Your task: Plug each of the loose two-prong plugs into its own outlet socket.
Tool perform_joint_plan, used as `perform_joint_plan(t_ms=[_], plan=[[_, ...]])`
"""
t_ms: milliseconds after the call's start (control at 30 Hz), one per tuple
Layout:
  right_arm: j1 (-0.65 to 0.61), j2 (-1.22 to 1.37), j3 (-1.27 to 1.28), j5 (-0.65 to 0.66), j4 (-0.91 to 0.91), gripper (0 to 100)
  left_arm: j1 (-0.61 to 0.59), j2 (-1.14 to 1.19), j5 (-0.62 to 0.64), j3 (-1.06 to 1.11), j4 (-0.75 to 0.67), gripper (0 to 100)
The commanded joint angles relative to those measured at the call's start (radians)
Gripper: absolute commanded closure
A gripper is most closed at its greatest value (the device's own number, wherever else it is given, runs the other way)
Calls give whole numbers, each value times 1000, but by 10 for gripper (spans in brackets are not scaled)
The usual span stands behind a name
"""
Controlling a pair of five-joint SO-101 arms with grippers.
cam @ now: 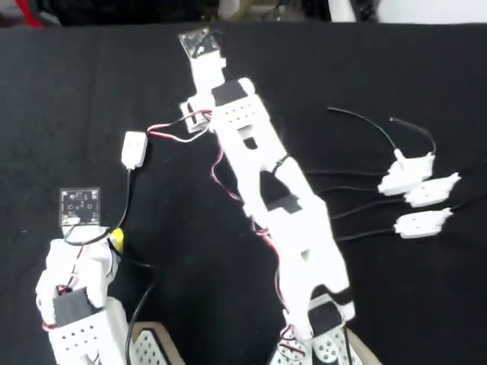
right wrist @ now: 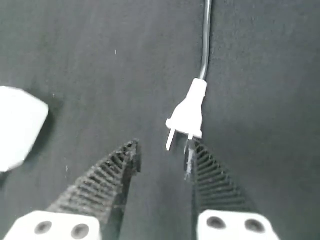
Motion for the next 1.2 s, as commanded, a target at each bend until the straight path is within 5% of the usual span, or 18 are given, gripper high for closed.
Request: perform_joint_plan(t_ms=[0, 133, 400, 733, 1167], plan=[[-9, 65, -114, -78, -32, 779, -1, -5, -12, -8, -15, 758], [-8, 156, -203, -114, -29, 649, -1, -5, -12, -8, -15, 758], [-5, 260, -300, -71, -38, 648, -1, -5, -12, -8, -14, 758], [-5, 404, -519, -72, -6, 903, -1, -5, -12, -8, -14, 758], [-9, 527, -909, -77, 301, 986, -1, -5, -12, -8, -18, 758]])
